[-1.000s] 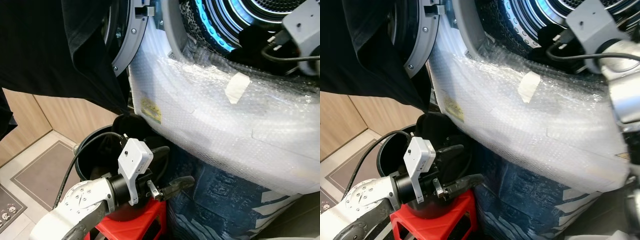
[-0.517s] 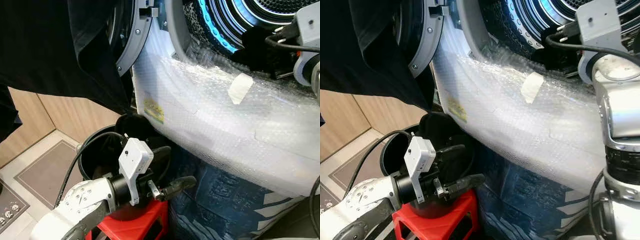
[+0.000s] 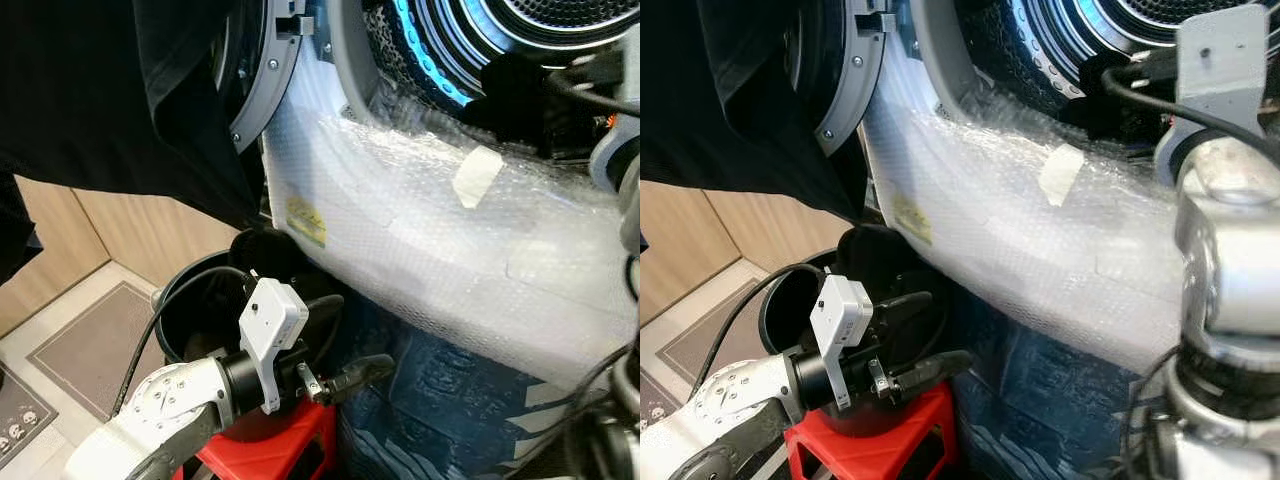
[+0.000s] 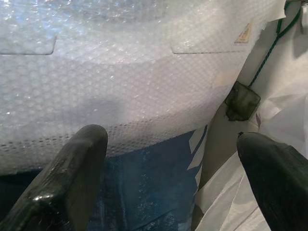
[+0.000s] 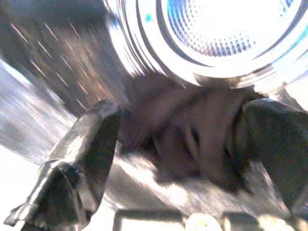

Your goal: Clothes washing

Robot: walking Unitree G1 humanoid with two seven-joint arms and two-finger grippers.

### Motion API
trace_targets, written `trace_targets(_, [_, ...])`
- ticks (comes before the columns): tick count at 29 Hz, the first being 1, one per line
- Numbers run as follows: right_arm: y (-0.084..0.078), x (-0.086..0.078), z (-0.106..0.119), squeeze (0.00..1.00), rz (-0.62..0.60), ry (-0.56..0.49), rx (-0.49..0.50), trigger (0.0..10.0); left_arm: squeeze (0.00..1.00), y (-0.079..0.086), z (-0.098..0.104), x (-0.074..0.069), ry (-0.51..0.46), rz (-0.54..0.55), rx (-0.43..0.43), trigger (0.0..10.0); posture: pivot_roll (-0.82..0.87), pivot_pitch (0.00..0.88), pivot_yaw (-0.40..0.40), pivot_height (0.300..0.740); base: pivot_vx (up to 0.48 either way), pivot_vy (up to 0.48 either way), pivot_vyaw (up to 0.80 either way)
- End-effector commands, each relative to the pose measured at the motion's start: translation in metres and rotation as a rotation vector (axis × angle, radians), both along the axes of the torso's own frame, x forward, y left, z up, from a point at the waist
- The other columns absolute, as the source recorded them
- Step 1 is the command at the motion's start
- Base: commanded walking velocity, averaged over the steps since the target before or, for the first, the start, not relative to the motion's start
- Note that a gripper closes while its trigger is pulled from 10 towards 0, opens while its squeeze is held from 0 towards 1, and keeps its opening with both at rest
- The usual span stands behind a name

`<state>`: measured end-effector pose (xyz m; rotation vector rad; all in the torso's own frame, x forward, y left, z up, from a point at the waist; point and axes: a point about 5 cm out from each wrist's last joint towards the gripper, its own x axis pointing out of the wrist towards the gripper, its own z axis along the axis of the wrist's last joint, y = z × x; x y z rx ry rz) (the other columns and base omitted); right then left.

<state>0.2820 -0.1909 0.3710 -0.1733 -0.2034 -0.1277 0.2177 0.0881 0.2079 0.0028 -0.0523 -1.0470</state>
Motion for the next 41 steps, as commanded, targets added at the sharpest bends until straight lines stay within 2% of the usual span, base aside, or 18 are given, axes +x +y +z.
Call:
trace_targets(1, [0.006,-0.010,-0.001,0.00,0.114,-0.058,0.067,10.0,0.00,0.000,0.000,0.001,0.001,-0.015,0.007,10.0,-0.14,0.117,-0.025,0.740,0.000,0.000,0.00])
trace_targets(5, [0.024,-0.019,-0.019,0.00,0.333,-0.121,0.184,10.0,0.00,0.001,0.000,0.004,-0.002,-0.017,0.011,10.0,-0.13,0.107,-0.007,0.740,0.000,0.000,0.00])
trace_targets(6, [0.029,-0.020,-0.025,0.00,0.412,-0.124,0.249,10.0,0.00,0.001,0.000,0.004,-0.004,-0.016,0.011,10.0,-0.12,0.103,-0.005,0.740,0.000,0.000,0.00])
trace_targets(9, [0.032,-0.021,-0.029,0.00,0.464,-0.128,0.297,10.0,0.00,0.001,0.000,0.005,-0.005,-0.016,0.011,10.0,-0.12,0.103,-0.005,0.740,0.000,0.000,0.00])
trace_targets(11, [0.037,-0.027,-0.039,0.00,0.613,-0.204,0.435,10.0,0.00,0.002,0.001,0.006,-0.022,-0.005,0.014,10.0,-0.11,0.099,0.004,0.740,0.000,0.000,0.00])
trace_targets(12, [0.037,-0.027,-0.039,0.00,0.613,-0.204,0.435,10.0,0.00,0.002,0.001,0.006,-0.022,-0.005,0.014,10.0,-0.11,0.099,0.004,0.740,0.000,0.000,0.00])
trace_targets(15, [0.039,-0.032,-0.060,0.00,0.778,-0.249,0.616,10.0,0.00,0.005,0.001,0.008,-0.041,0.033,0.007,10.0,-0.09,0.097,0.011,0.740,0.000,0.000,0.00])
trace_targets(17, [0.039,-0.036,-0.076,0.00,0.896,-0.234,0.715,10.0,0.00,0.011,0.001,0.015,-0.064,0.118,-0.009,10.0,-0.09,0.097,0.013,0.740,0.000,0.000,0.00])
trace_targets(21, [0.038,-0.042,-0.090,0.00,0.977,-0.209,0.780,10.0,0.00,0.017,0.000,0.021,-0.066,0.177,-0.021,10.0,-0.08,0.096,0.015,0.740,0.000,0.000,0.00])
trace_targets(25, [0.040,-0.048,-0.106,0.00,1.073,-0.170,0.835,10.0,0.00,0.024,-0.002,0.023,-0.051,0.195,-0.046,10.0,-0.07,0.093,0.023,0.740,0.000,0.000,0.00])
trace_targets(27, [0.042,-0.053,-0.111,0.00,1.129,-0.163,0.832,10.0,0.00,0.027,-0.002,0.023,-0.049,0.203,-0.057,10.0,-0.07,0.093,0.023,0.740,0.000,0.000,0.00])
trace_targets(30, [0.050,-0.073,-0.127,0.00,1.305,-0.061,0.766,10.0,0.00,0.035,-0.006,0.026,-0.044,0.260,-0.072,10.0,-0.05,0.087,0.027,0.740,0.000,0.000,0.00])
trace_targets(31, [0.050,-0.073,-0.127,0.00,1.305,-0.061,0.766,10.0,0.00,0.035,-0.006,0.026,-0.044,0.260,-0.072,10.0,-0.05,0.087,0.027,0.740,0.000,0.000,0.00])
trace_targets(33, [0.052,-0.084,-0.140,0.00,1.389,0.033,0.746,10.0,0.00,0.043,-0.011,0.029,-0.039,0.295,-0.073,10.0,-0.04,0.084,0.029,0.740,0.000,0.000,0.00])
trace_targets(34, [0.052,-0.084,-0.140,0.00,1.389,0.033,0.746,10.0,0.00,0.043,-0.011,0.029,-0.039,0.295,-0.073,10.0,-0.04,0.084,0.029,0.740,0.000,0.000,0.00])
trace_targets(37, [0.045,-0.090,-0.157,0.00,1.436,0.157,0.731,10.0,0.00,0.056,-0.026,0.035,-0.007,0.370,-0.049,10.0,-0.04,0.081,0.033,0.740,0.000,0.000,0.00])
trace_targets(41, [0.041,-0.091,-0.168,0.00,1.444,0.227,0.704,10.0,0.00,0.063,-0.038,0.043,0.031,0.424,-0.026,10.0,-0.04,0.076,0.032,0.740,0.000,0.000,0.00])
